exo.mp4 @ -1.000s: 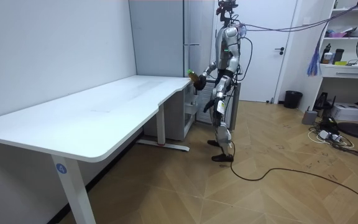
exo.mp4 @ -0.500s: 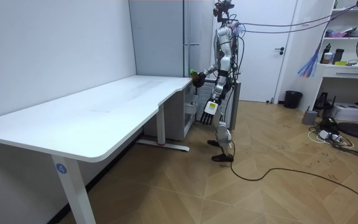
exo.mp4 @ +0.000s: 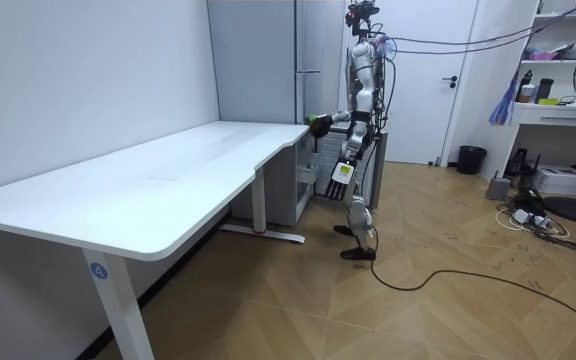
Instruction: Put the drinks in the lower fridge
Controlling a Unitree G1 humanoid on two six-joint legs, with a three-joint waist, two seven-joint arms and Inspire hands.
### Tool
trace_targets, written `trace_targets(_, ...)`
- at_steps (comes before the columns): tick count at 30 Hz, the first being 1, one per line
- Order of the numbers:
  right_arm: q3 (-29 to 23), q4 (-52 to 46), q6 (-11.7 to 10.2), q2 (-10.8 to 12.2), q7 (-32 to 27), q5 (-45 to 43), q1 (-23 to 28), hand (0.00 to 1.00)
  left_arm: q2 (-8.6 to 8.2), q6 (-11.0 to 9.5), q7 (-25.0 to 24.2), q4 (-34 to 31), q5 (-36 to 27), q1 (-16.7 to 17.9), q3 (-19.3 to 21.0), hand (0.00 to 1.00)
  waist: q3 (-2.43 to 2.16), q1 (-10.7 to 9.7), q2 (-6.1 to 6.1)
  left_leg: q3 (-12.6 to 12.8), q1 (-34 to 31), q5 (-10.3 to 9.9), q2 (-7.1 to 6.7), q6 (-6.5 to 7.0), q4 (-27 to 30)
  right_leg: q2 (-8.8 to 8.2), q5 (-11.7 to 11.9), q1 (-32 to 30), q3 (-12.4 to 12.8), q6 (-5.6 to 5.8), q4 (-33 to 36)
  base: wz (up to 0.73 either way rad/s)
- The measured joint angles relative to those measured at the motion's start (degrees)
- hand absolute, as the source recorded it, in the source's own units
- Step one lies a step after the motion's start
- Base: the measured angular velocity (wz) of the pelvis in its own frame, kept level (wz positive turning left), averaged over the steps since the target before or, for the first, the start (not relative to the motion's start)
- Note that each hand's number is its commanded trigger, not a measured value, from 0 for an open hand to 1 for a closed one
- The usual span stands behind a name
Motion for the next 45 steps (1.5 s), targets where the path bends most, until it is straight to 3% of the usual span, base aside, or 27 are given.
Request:
trace_targets(5,-2.50,2.63,-0.17,-1.19,-7.44,1.81,0.42,1.00,0.13,0.00,0.17,-0.14,-0.01,-0.04,0.26,0.00,0.06,-0.30,-0.11,0.31,0.49,0.00,0.02,0.00,0.04,0.09,0.00,0.32,0.09,0.00,-0.18,-0.02)
trace_targets(10,-3.46,7.95,-0.40,-0.79,-14.83,14.10,-0.15,1.00,0.14,0.01,0.94,-0.95,-0.08,0.10,-0.57,0.00,0.00,-0.29,-0.16,0.25,0.83,-0.01,0.05,0.00,-0.03,0.07,-0.22,0.68,-0.08,0.01,-0.25,0.01)
trace_targets(13,-3.28,11.40,-1.52,-0.78,-15.87,19.10,-0.50,1.00,0.14,0.02,1.34,-0.89,-0.32,0.01,-0.56,0.00,-0.16,-0.26,-0.22,0.20,0.87,-0.01,0.07,-0.01,-0.09,0.14,-0.26,0.73,-0.08,-0.03,-0.32,0.00)
trace_targets(18,-3.37,15.96,-1.53,-0.45,-17.63,30.70,-0.47,1.00,0.23,0.13,1.38,-0.48,-0.04,0.57,-0.61,0.00,-0.48,-0.59,0.23,0.09,0.88,-0.01,0.03,-0.01,-0.16,0.11,-0.29,0.74,-0.09,0.03,-0.27,0.00)
trace_targets(26,-5.16,17.78,-0.25,-0.47,-18.86,47.95,-2.03,1.00,0.21,1.22,0.81,-0.46,0.02,0.55,-0.62,0.00,-0.32,-0.92,0.48,0.15,0.92,0.00,-0.01,-0.01,-0.05,0.13,-0.32,0.73,0.09,0.01,-0.22,0.00)
trace_targets(33,-5.19,12.75,2.74,-0.65,-12.50,71.42,-4.67,1.00,0.23,2.41,-0.44,-0.47,0.12,0.55,-0.49,0.00,-0.18,-0.63,0.66,0.69,0.96,0.00,0.07,-0.01,-0.38,0.35,-0.34,0.33,0.57,-0.02,-0.16,-0.04)
trace_targets(39,-4.20,10.10,3.15,-0.71,-1.44,92.72,-7.12,1.00,0.17,2.54,-1.52,-1.37,0.14,0.62,-0.45,0.00,-0.06,-0.40,0.70,0.94,0.63,-0.01,0.11,-0.02,-0.39,0.42,-0.33,-0.28,0.89,-0.02,-0.15,-0.02)
trace_targets(41,-4.06,10.62,4.20,-0.72,2.69,98.05,-7.40,1.00,0.15,2.63,-1.57,-2.28,0.15,0.68,-0.30,0.00,0.02,-0.34,0.59,0.95,0.68,-0.01,0.10,-0.02,-0.38,0.42,-0.33,-0.23,0.90,-0.02,-0.13,0.00)
trace_targets(45,-3.58,12.54,9.12,-0.75,10.01,109.03,-8.54,1.00,0.12,3.96,-1.45,-3.44,1.69,1.00,0.77,0.00,0.18,-0.24,0.26,0.95,0.63,-0.01,0.09,-0.02,-0.38,0.39,-0.35,-0.10,0.86,-0.01,-0.23,0.01)
